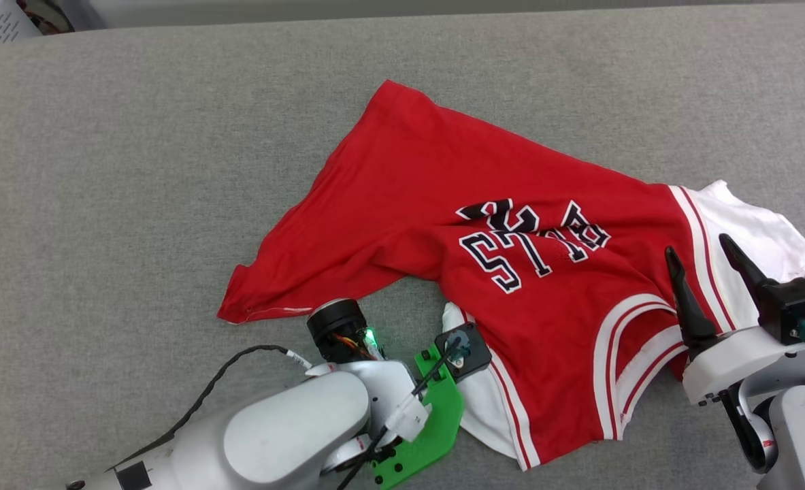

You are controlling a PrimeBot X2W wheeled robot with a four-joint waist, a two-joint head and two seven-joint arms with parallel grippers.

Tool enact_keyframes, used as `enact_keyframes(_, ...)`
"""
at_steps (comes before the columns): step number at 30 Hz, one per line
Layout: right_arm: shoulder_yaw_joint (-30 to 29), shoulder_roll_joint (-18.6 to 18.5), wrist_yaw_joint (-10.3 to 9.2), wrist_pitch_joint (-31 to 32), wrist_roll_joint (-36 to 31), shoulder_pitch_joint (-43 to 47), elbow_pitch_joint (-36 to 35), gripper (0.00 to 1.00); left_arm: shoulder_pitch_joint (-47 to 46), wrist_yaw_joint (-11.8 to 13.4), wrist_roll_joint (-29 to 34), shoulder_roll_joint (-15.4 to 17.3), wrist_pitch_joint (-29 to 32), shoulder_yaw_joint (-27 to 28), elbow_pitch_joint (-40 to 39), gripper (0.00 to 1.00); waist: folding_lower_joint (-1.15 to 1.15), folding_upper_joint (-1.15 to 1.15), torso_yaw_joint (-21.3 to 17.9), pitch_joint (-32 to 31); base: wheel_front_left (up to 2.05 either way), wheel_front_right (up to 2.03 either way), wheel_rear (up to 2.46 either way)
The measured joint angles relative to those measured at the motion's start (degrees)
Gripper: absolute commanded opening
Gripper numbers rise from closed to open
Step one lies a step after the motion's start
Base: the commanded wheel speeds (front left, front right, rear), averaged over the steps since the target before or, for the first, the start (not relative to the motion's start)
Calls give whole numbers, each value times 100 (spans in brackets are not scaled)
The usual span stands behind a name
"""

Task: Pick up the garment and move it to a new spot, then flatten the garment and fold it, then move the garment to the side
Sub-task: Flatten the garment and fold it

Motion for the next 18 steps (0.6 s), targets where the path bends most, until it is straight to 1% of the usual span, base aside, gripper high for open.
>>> enact_keyframes(4, -23, 2, 0, 0, -13, 30, 97, 100, 0, -7, -170, 13, -550, -82, 204, 0, 0, 0, 79, -173, 0, 0, 0)
enact_keyframes(6, -41, 1, 0, 0, -14, 80, 122, 100, 1, -7, -289, 113, -780, -12, 309, 0, 0, 0, 122, -268, 0, 0, 0)
enact_keyframes(9, -69, 2, 0, 0, -14, 190, 169, 100, 39, 25, -434, 425, -1048, 214, 412, 0, 0, 0, 191, -426, 0, 0, 0)
enact_keyframes(10, -104, -2, 0, 0, -13, 283, 202, 100, 266, 152, -634, 788, -1203, 417, 405, 0, 0, 0, 259, -576, 0, 0, 0)
enact_keyframes(12, -125, -5, 0, 1, -13, 342, 221, 100, 457, 250, -784, 1050, -1263, 521, 397, 0, 0, 0, 312, -664, 0, 0, 0)
enact_keyframes(15, -141, -5, 0, 1, -13, 405, 233, 100, 683, 407, -981, 1368, -1378, 706, 361, 0, 0, 0, 385, -753, 0, 0, 0)
enact_keyframes(18, -147, -29, 0, 4, -13, 460, 260, 100, 875, 568, -1194, 1602, -1437, 859, 376, 0, 0, 0, 446, -812, 0, 0, 0)
